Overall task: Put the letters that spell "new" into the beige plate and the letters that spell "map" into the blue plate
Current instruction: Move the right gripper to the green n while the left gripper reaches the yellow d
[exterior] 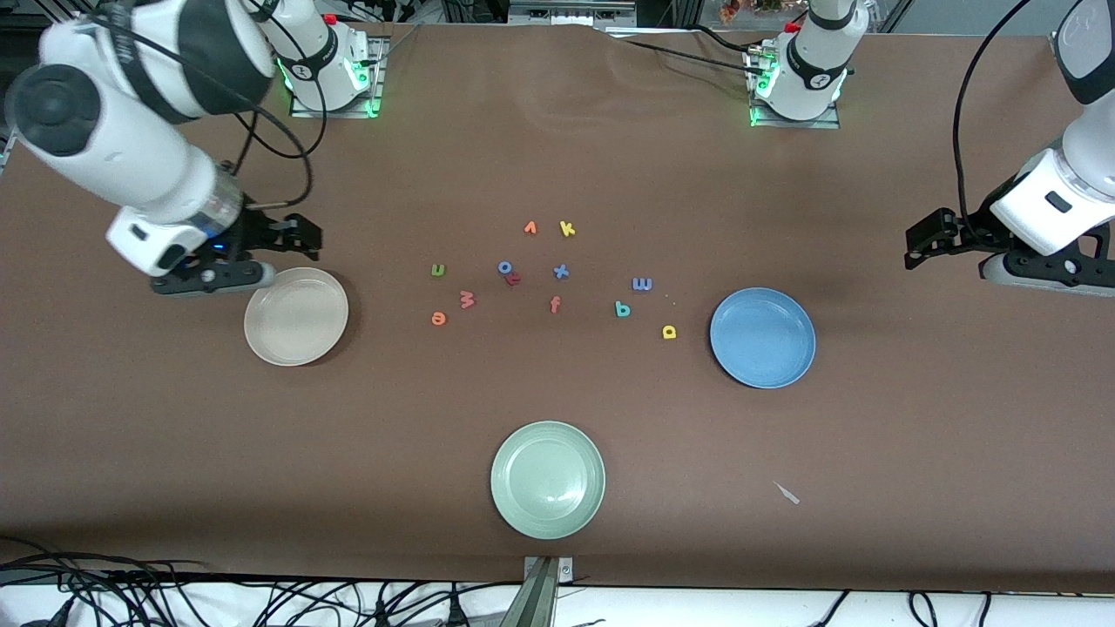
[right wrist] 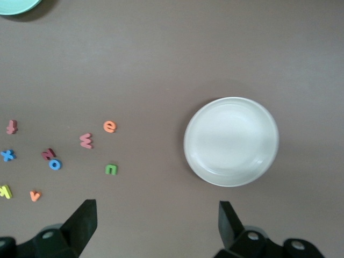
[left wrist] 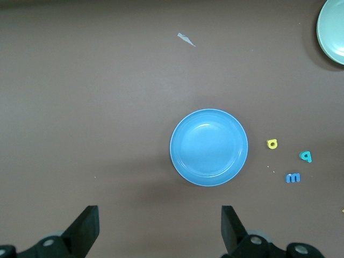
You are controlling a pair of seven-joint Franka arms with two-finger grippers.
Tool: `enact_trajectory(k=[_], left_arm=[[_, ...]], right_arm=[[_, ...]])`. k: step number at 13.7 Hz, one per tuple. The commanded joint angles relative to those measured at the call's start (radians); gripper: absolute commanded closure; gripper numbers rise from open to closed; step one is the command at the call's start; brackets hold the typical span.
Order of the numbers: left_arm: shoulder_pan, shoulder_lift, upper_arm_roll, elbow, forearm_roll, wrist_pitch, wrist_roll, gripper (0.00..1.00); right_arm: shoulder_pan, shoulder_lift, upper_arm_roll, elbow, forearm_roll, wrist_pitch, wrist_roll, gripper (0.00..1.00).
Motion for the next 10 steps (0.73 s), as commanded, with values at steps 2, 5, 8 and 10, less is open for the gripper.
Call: enact_trajectory(k=[2, 5, 8, 10], left_arm=[[-0.010, 0.011, -0.017, 0.011, 0.021, -0.016, 0.007, 0.00], [-0.011, 0.021, -0.031, 0.011, 0.021, -0.015, -0.005, 0.00], [-0.014, 0.046, -0.089, 0.009, 0.021, -0.013, -0.048, 0.00], [-0.019, 0.084, -0.127, 0.011, 0.023, -0.004, -0.112, 0.00]], right_arm=[[-0.006, -0.026, 0.080, -0.165, 0.001, 0.154, 0.107, 0.00], [0.011, -0.022, 0.147, -0.327, -0.010, 0.358, 0.232, 0.00], [0.080, 0.006, 0.154, -0.420, -0.099, 0.478, 0.390, 0.00], [0.100, 0.042, 0.154, -0.455, -0.136, 0.550, 0.450, 0.00]])
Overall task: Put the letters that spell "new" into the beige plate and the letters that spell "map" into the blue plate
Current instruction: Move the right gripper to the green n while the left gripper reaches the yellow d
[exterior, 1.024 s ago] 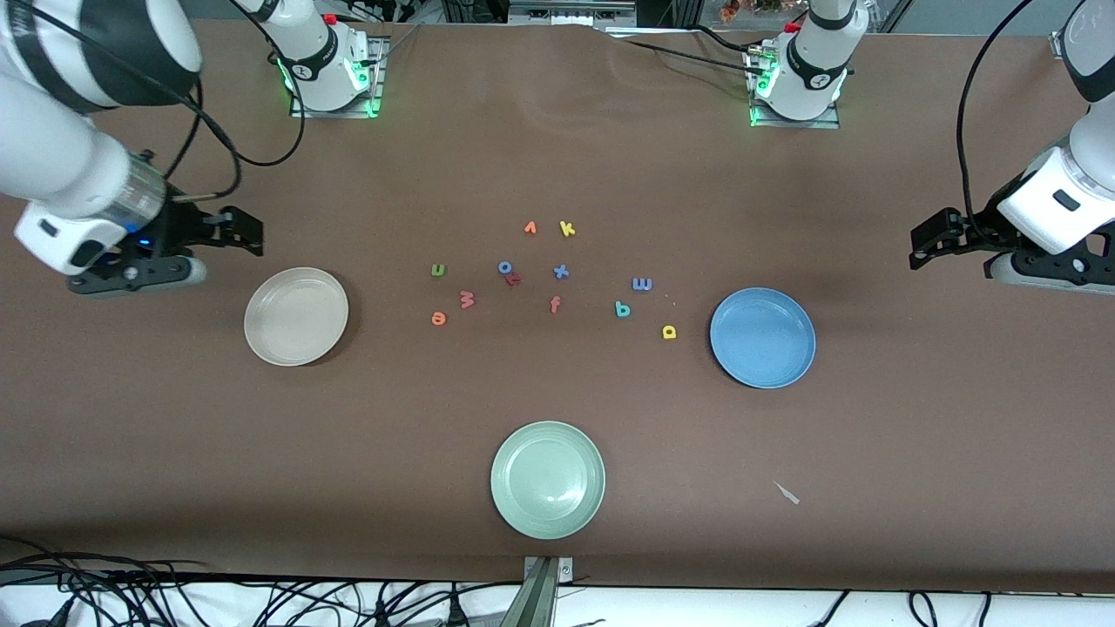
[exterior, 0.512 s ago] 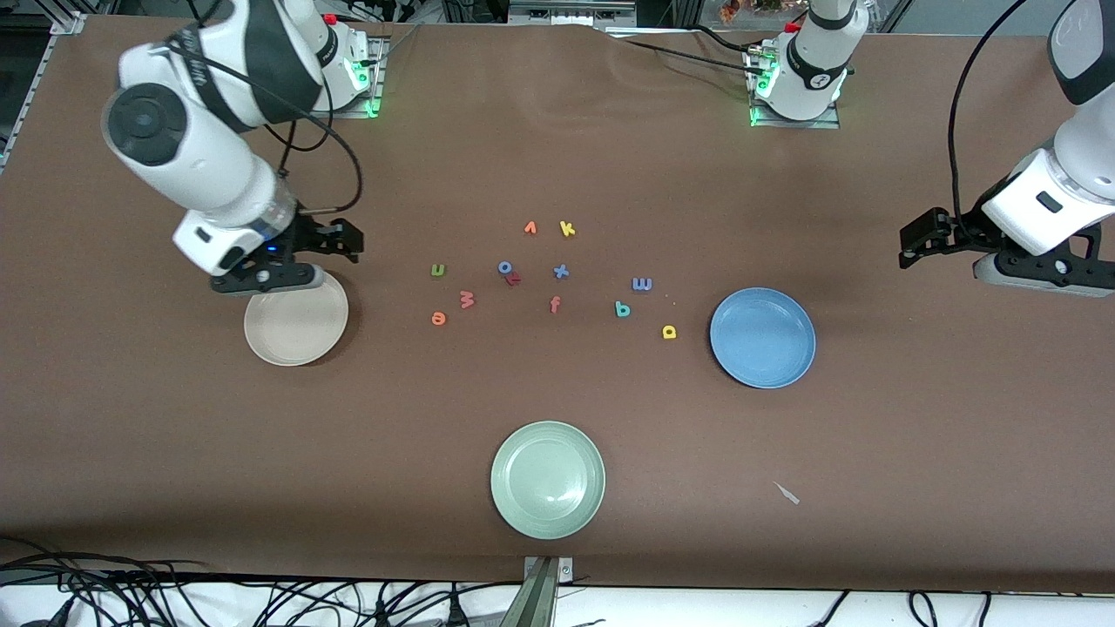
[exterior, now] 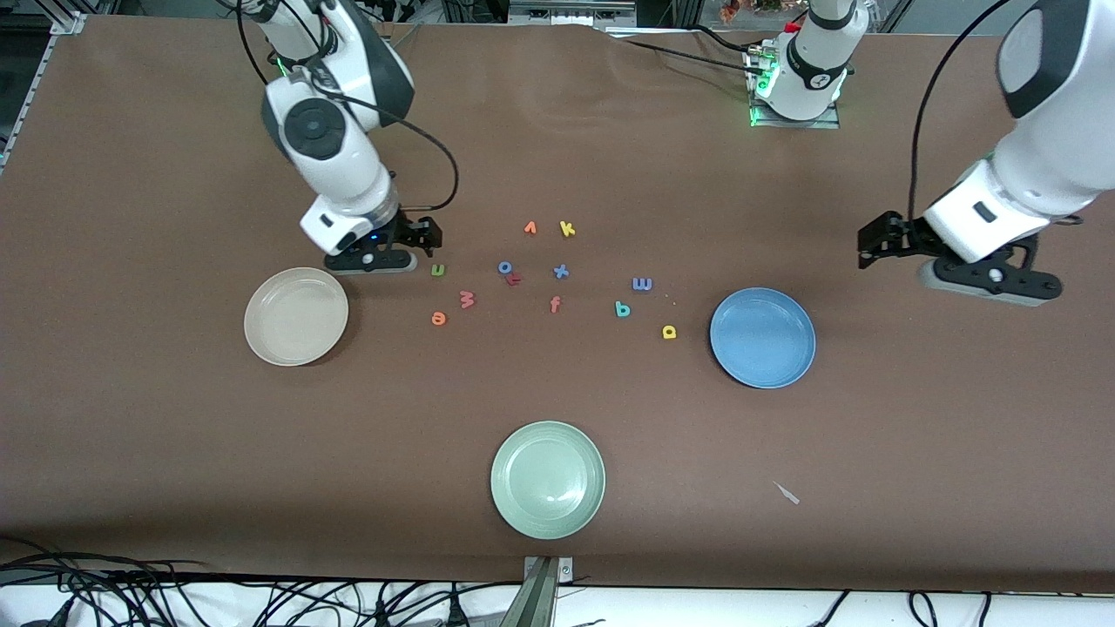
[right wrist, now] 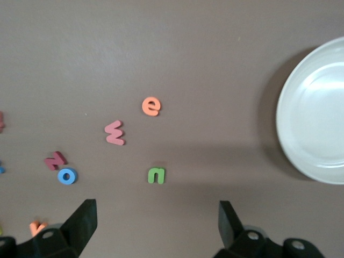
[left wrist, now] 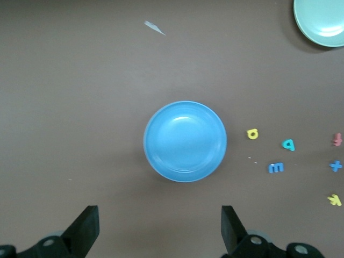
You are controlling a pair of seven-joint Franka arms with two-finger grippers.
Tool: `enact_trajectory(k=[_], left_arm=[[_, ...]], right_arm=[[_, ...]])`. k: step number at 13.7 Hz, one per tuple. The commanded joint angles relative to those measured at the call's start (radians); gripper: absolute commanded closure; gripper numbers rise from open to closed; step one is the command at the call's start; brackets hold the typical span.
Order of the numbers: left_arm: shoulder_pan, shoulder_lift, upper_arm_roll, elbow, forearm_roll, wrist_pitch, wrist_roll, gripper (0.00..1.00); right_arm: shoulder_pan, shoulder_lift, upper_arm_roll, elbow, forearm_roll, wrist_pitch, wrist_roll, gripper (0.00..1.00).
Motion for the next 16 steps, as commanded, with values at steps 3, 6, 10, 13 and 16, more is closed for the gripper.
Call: enact_trajectory(k=[3, 6, 10, 13, 16], left_arm=[[-0.008, 0.078, -0.048, 0.012, 0.023, 0.024, -0.070, 0.00], [-0.068, 0.142, -0.050, 0.012, 0.023, 0.029, -0.070, 0.00], [-0.141, 0.236, -0.048, 0.012, 0.023, 0.113, -0.127, 0.00], [-0.210, 0.293, -0.048, 0.010, 0.054, 0.196, -0.301, 0.00], [-0.269, 0.369, -0.048, 0.012, 0.154, 0.272, -0.429, 0.00]], right_arm=[[0.012, 0.062, -0.002, -0.098, -0.036, 0.191, 0.074, 0.00], [0.017, 0.114, -0.003, -0.111, -0.055, 0.257, 0.088, 0.00], [0.017, 0.154, -0.003, -0.112, -0.104, 0.279, 0.111, 0.00], [0.018, 0.183, -0.005, -0.114, -0.134, 0.288, 0.148, 0.00], [0.017, 0.203, -0.005, -0.134, -0.138, 0.336, 0.156, 0.00]])
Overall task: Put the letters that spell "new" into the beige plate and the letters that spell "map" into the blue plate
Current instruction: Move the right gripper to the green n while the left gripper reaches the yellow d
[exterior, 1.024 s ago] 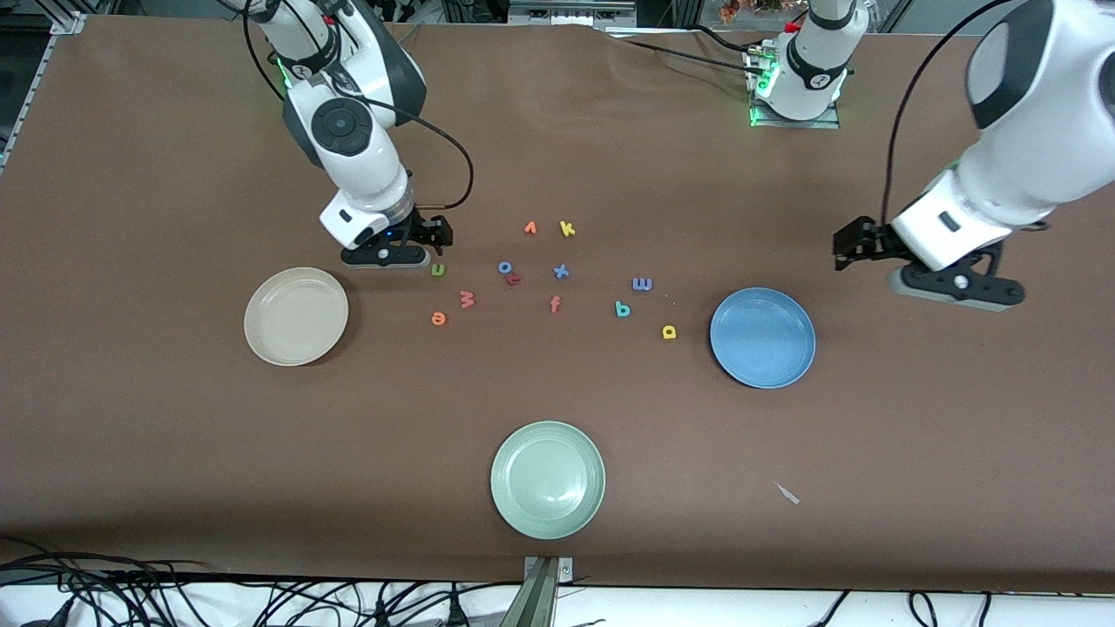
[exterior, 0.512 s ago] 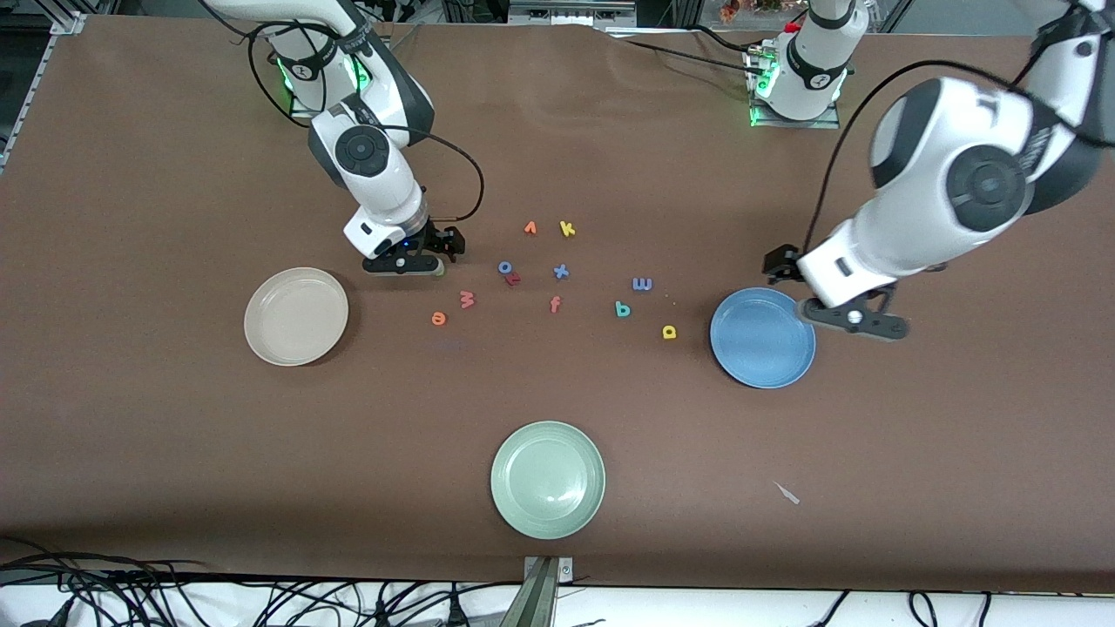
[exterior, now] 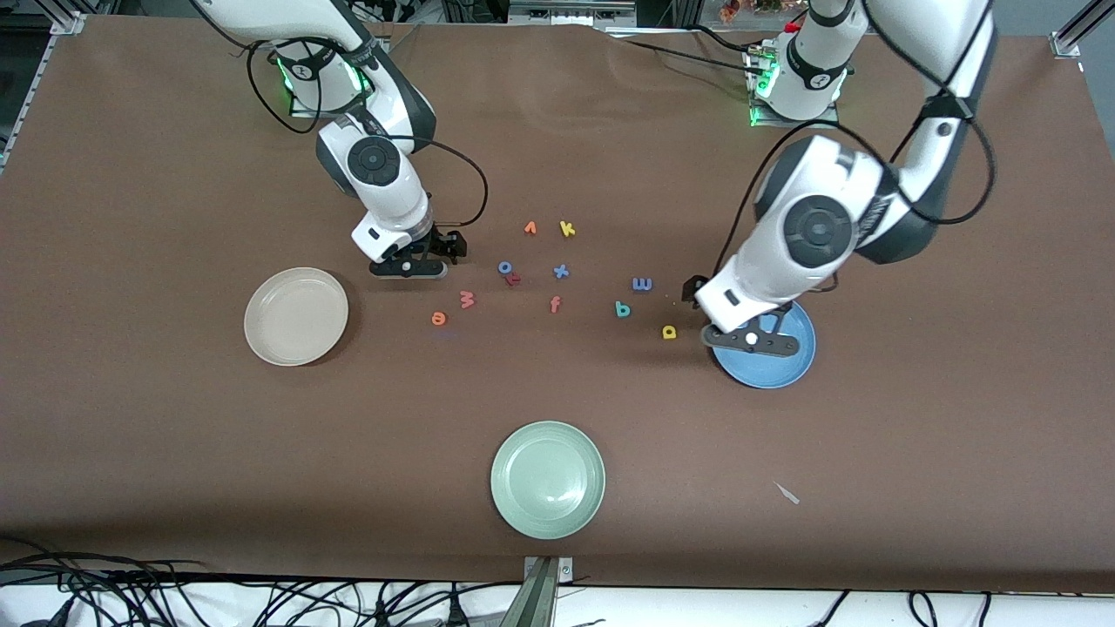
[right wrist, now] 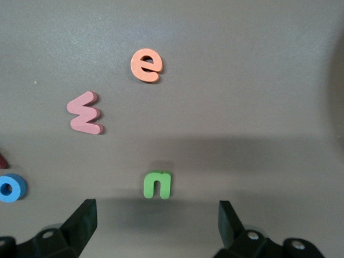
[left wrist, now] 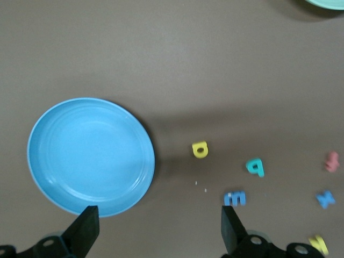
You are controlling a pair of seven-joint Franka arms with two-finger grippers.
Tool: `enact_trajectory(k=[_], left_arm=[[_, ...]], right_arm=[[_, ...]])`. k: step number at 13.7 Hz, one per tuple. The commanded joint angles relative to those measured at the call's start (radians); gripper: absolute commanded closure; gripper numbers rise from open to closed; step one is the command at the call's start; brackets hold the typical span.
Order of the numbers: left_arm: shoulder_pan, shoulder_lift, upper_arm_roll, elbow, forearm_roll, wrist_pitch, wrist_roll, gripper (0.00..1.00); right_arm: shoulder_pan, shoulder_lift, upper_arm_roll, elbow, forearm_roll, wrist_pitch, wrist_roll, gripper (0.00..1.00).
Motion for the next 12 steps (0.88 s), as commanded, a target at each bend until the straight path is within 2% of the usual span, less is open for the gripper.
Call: enact_trajectory(k=[1, 2, 5, 10, 12], left_arm=[[-0.036, 0.079, 0.004, 0.017, 0.060, 0.077, -0.089, 0.00], [-0.042, 0.103, 0.004, 0.017, 0.058, 0.117, -0.089, 0.01], [-0.049, 0.169, 0.006, 0.011, 0.060, 0.206, -0.089, 0.11], [-0.065, 0.249, 0.006, -0.003, 0.061, 0.257, -0.087, 0.21], [-0.066, 0.256, 0.006, -0.002, 0.140, 0.263, -0.087, 0.25]], right_arm=[[0.002, 0.015, -0.002, -0.025, -0.022, 0.051, 0.028, 0.00], [0.002, 0.016, -0.002, -0.027, -0.022, 0.055, 0.028, 0.00], [0.002, 0.022, -0.002, -0.031, -0.022, 0.055, 0.028, 0.01], [0.002, 0.047, -0.004, -0.040, -0.022, 0.089, 0.028, 0.04], [0.002, 0.056, -0.005, -0.039, -0.022, 0.098, 0.028, 0.04]])
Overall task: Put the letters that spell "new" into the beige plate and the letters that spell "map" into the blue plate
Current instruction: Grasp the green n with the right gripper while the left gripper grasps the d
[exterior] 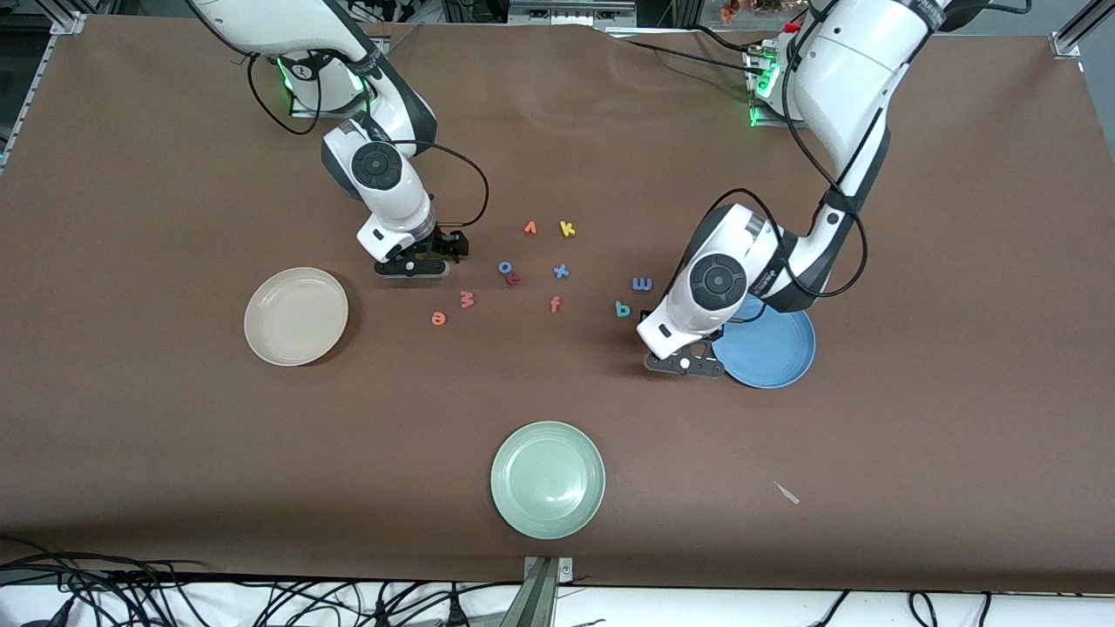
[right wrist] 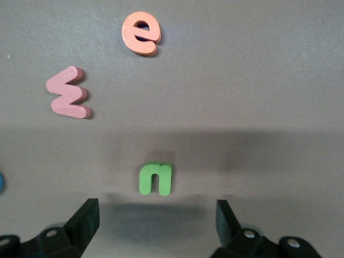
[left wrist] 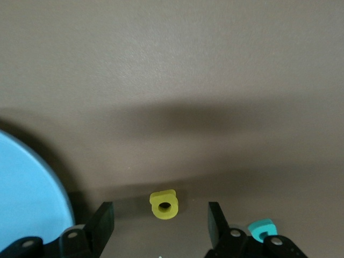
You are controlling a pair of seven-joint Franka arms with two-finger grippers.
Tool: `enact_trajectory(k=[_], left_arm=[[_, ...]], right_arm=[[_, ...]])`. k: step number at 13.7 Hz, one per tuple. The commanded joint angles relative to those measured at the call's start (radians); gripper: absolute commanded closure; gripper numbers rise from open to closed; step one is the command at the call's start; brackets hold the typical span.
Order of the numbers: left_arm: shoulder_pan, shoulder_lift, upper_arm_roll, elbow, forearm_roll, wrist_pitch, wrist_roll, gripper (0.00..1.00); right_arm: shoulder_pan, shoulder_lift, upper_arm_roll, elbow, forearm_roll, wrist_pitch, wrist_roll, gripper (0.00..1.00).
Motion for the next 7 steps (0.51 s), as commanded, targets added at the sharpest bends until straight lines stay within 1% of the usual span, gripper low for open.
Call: enact_trajectory(k=[1, 4, 5, 7], left_arm=[[-0.008, 0.009, 0.005, 0.003, 0.096, 0.012, -0.018, 0.26], [-0.009, 0.025, 0.005, 0.000, 0.094, 0.027, -0.026, 0.27], [-0.009, 0.035, 0.005, 0.001, 0.094, 0.027, -0.026, 0.30], [-0.009, 0.047, 0.003, 0.001, 0.094, 0.027, -0.024, 0.40]], right_arm=[[0.002, 0.017, -0.004, -0.008, -0.021, 0.041, 0.021, 0.04], [0.004, 0.023, -0.004, -0.008, -0.032, 0.043, 0.021, 0.11], [0.007, 0.023, -0.004, -0.008, -0.033, 0.043, 0.023, 0.13], [0.010, 0.024, -0.004, -0.007, -0.035, 0.043, 0.021, 0.19]])
